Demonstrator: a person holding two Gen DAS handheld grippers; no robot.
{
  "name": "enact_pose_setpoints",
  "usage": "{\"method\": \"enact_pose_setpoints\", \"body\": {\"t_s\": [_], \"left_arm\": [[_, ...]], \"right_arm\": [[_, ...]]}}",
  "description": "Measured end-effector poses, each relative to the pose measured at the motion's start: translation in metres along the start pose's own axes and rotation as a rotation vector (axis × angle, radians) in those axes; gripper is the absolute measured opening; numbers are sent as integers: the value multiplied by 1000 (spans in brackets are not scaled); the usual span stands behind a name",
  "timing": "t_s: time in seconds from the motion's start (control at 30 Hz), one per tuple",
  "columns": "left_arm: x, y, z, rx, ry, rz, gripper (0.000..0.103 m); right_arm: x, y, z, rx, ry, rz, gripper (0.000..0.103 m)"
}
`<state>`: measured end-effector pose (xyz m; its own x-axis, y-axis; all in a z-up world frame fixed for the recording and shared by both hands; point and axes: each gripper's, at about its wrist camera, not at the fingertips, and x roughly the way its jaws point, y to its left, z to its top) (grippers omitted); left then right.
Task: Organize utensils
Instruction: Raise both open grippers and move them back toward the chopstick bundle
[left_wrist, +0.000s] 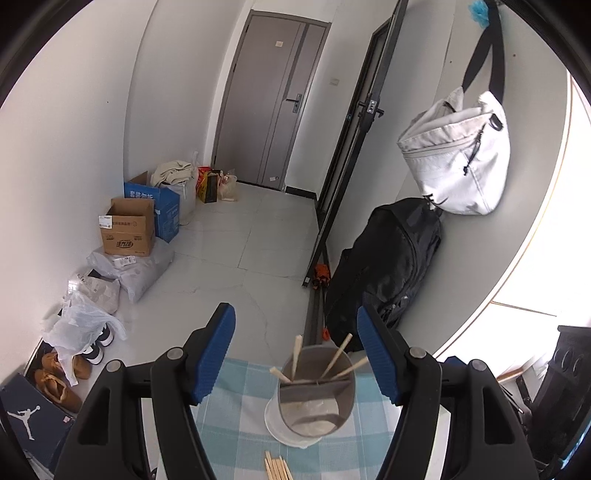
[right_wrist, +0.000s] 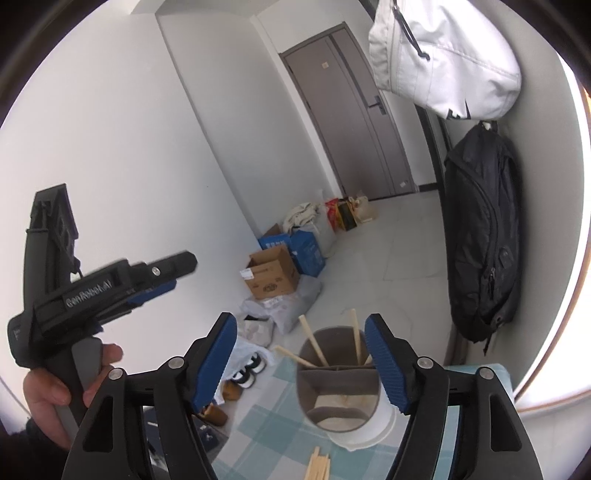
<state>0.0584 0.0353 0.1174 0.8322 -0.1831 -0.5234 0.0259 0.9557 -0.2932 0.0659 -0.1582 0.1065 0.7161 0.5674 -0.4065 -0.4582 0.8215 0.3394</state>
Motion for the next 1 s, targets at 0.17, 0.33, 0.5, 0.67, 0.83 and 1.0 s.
{"method": "enact_pose_setpoints", "body": {"t_s": [0.17,0.33,0.5,0.67,0.83,1.0], "left_arm": [[-17,-7,-8,29,-24,17,80],[-30,-11,-22,49,-50,44,80],[-30,-10,-40,46,-34,64,81],[-24,-10,-65,61,-14,81,81],[-15,-5,-92,77,7,102,81],[0,5,-114,70,38,134,81]], "right_arm": [[-16,11,-6,-27,-20,-4,84],[-25,14,-20,-24,-12,4,85],[-32,9,-41,-29,-10,-21,92],[-32,-1,-65,-27,3,-33,92],[-25,-10,-89,-33,36,-32,92],[-14,-15,-111,-48,82,-32,92]]}}
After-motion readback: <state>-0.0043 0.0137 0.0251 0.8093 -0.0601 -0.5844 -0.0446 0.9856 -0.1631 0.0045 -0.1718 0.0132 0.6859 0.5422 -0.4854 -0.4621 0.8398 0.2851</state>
